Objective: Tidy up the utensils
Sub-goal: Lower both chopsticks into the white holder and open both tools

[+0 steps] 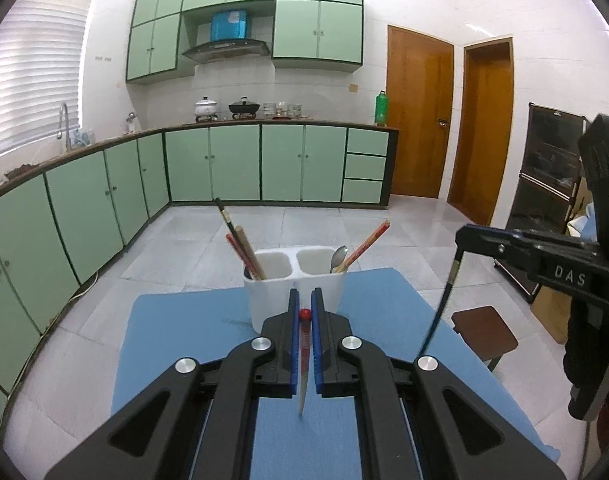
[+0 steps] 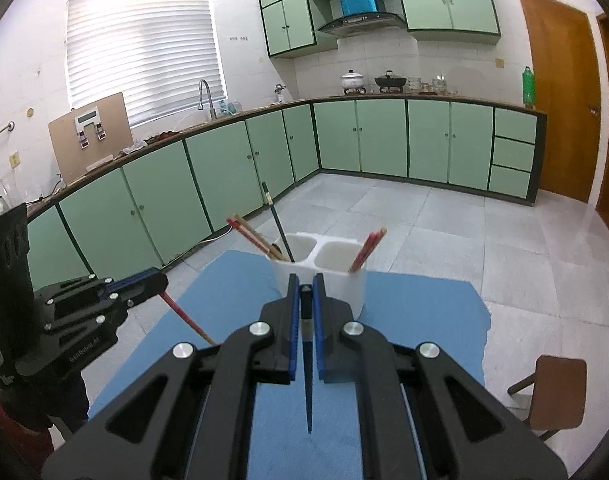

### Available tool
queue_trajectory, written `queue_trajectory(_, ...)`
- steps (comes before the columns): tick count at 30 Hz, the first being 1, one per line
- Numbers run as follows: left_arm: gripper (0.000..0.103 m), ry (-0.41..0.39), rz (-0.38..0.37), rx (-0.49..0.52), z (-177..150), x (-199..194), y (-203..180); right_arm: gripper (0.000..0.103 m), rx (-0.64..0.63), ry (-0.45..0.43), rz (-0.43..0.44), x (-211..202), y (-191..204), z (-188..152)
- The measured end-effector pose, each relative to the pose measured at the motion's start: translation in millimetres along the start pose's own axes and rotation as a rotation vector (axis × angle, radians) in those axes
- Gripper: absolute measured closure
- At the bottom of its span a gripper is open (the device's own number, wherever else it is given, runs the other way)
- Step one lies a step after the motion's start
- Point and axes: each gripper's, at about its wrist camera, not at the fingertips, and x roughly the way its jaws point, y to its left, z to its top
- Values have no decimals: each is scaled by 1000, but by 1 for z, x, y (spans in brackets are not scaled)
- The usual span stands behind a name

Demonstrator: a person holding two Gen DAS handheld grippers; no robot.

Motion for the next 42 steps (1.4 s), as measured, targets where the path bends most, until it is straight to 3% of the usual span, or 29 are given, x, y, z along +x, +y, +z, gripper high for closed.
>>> queue_trajectory(7,98,-50,-23,18,29,4,0,97,-11,-55,8,0,-4,36)
queue_trajectory(14,98,-177,0,37,91,10,1,97,-20,-167,-10,5,-9,96)
queue_trajectory(18,98,-225,20,37,121,23,6,97,-32,-222,-48,19,-15,127)
queue_trajectory(23,98,-242,41,15,140,54,16,97,-32,-232,-77,51,-25,140)
queue_trajectory(33,97,-123,48,-21,111,122,33,97,-4,-119,-87,127,-40,112)
queue_trajectory(42,97,2,49,-27,81,160,42,96,-28,21,-94,166,-30,71)
